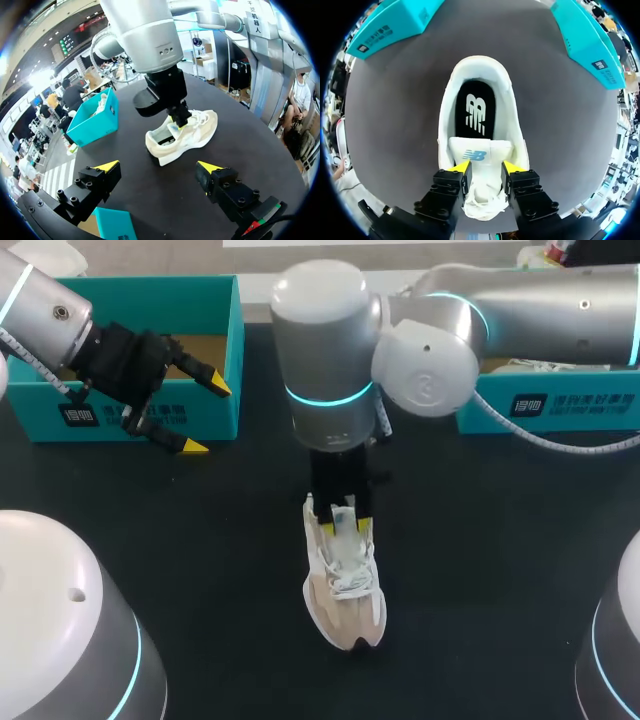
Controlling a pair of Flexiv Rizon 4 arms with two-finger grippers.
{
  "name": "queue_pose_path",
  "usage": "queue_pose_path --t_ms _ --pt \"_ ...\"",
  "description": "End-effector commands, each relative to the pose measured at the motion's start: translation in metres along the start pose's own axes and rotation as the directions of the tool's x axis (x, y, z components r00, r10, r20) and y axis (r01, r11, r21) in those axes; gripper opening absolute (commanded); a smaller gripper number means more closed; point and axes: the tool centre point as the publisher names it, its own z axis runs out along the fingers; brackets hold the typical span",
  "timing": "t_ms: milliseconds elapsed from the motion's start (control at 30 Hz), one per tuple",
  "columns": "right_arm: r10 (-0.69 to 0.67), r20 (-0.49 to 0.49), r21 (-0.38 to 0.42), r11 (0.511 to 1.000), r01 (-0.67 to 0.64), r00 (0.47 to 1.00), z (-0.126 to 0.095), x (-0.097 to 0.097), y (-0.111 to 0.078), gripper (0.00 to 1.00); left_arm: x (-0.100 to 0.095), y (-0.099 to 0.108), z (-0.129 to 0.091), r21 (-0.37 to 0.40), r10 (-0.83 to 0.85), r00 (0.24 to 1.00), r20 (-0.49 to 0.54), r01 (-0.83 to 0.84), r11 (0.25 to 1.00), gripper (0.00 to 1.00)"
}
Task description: Take the shoe out of the shoebox, open the shoe tongue, remove and reinsert the insole, then place the shoe into the shoebox
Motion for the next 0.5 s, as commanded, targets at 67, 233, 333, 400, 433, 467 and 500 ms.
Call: queue_pose_path --t_ms 67,233,333,400,433,467,500 --pt "0.003 0.008 -0.026 1.000 -0.003 1.000 -0.013 -0.007 -0.002 0.32 0.000 0.000 0.000 -0.002 0.000 1.000 -0.003 0.000 1.000 1.00" --pt "-0.001 0.012 -0.020 1.000 0.001 1.000 -0.006 -0.007 0.001 0.26 0.000 0.000 0.000 -0.002 0.000 1.000 -0.003 0.000 1.000 1.00" --pt "-0.005 0.005 -0.017 1.000 0.005 1.000 -0.002 -0.007 0.003 0.24 0.000 0.000 0.000 -0.002 0.000 1.000 -0.003 0.000 1.000 1.00" --pt "-0.015 0.008 -0.015 1.000 0.015 1.000 -0.001 -0.008 0.003 0.24 0.000 0.000 0.000 -0.002 0.000 1.000 -0.003 0.000 1.000 1.00" --pt "-0.024 0.017 -0.022 0.999 0.025 1.000 -0.004 -0.010 0.003 0.25 0.000 0.000 0.000 -0.002 0.000 1.000 -0.003 0.000 1.000 1.00" --pt "-0.031 0.023 -0.040 0.999 0.032 0.999 -0.008 -0.012 0.004 0.27 0.000 0.000 0.000 -0.002 0.000 1.000 -0.003 0.000 1.000 1.00" --pt "-0.045 0.033 -0.068 0.997 0.047 0.998 -0.013 -0.014 0.005 0.29 0.000 0.000 0.000 -0.002 0.000 1.000 -0.003 0.000 1.000 1.00"
